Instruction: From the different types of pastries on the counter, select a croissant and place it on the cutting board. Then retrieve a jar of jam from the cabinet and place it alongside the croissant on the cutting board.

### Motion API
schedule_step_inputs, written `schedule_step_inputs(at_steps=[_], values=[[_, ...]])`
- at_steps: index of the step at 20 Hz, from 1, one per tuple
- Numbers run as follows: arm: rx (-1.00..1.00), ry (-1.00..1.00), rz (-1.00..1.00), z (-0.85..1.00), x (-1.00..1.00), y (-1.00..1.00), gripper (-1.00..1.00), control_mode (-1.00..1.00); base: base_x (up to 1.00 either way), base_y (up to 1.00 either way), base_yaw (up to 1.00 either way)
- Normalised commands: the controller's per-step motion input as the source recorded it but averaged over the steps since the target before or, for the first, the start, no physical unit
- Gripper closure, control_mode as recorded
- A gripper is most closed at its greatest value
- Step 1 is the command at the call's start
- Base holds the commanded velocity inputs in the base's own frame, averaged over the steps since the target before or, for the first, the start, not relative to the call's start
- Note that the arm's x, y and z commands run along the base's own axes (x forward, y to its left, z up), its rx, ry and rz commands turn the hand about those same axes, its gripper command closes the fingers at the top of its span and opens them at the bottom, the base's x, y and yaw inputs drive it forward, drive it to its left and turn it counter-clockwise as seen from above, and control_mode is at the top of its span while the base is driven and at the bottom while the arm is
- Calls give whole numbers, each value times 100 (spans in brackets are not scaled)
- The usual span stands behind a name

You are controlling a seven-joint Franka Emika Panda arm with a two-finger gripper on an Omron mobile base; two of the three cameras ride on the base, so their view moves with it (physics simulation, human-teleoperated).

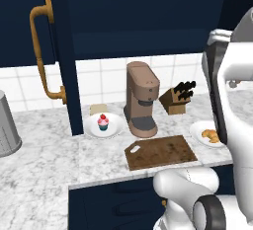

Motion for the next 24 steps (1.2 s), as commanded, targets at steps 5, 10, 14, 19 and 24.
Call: schedule_step_inputs(at_steps=[5,10,14,19,24], values=[[7,18,4,-29,-19,29,100,-100,0,0,0],[-2,0,0,-61,-21,12,100,-100,0,0,0],[0,-3,0,-73,-14,35,100,-100,0,0,0],[0,-5,2,-57,-7,40,100,-100,0,0,0],[0,1,3,-33,0,32,100,-100,0,0,0]])
